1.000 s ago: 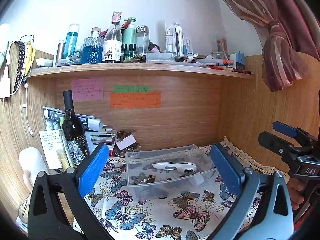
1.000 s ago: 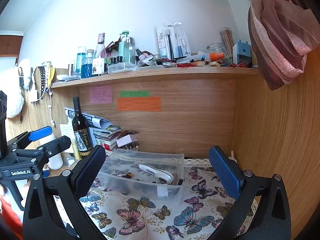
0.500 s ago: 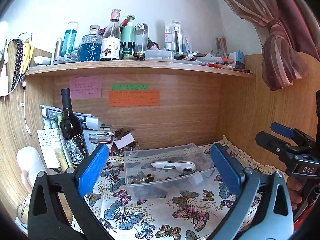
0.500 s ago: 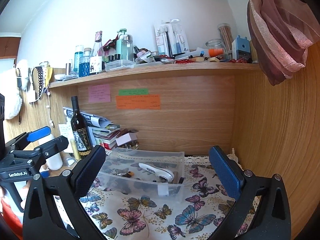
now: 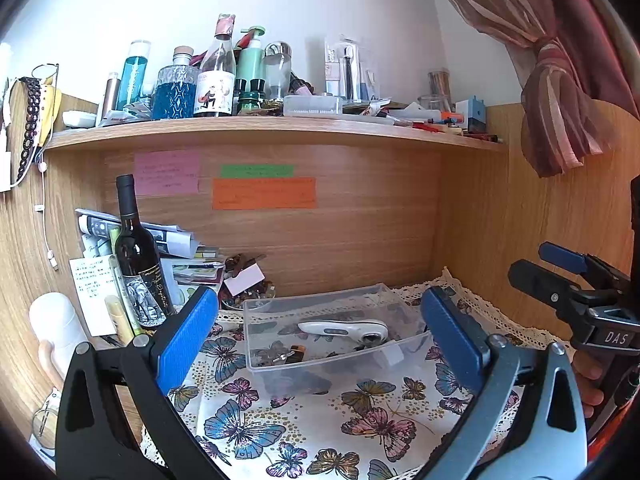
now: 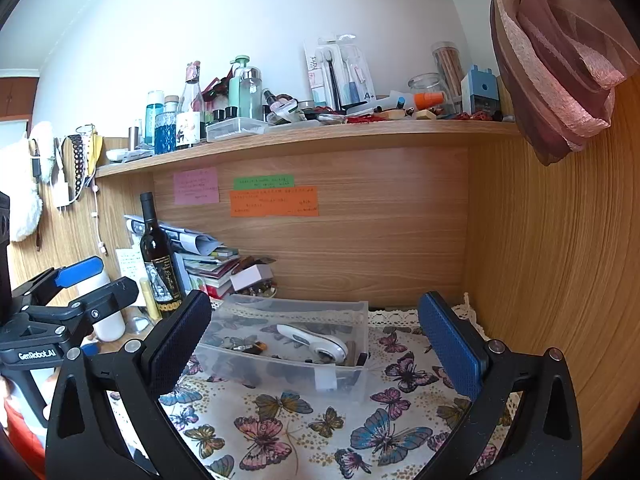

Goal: Organize rigid objects

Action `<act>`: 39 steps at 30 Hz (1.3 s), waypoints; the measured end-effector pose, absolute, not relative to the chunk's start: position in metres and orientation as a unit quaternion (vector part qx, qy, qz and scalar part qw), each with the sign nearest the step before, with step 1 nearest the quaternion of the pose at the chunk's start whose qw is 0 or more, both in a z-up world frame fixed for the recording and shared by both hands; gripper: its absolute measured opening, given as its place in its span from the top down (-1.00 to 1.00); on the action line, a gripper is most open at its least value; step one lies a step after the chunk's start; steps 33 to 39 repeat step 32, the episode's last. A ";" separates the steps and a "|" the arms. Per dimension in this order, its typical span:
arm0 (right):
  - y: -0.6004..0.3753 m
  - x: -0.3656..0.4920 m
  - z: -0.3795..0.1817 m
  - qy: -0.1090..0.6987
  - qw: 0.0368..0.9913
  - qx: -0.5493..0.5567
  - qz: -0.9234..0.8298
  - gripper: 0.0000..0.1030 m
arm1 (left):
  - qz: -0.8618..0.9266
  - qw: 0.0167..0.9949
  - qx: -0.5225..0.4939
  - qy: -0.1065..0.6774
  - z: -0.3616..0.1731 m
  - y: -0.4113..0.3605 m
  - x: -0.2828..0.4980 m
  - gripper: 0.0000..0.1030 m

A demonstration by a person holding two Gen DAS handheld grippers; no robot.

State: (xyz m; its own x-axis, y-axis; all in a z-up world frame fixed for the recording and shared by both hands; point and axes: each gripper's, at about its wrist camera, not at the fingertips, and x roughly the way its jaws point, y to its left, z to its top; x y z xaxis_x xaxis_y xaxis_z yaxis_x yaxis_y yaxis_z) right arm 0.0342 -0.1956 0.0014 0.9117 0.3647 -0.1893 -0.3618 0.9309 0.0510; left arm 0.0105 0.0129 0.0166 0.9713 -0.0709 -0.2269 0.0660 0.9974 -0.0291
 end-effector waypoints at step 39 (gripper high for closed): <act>-0.190 0.038 -0.001 0.106 0.976 0.004 0.189 -1.00 | -0.047 0.992 -0.013 0.119 0.014 0.014 0.017 -1.00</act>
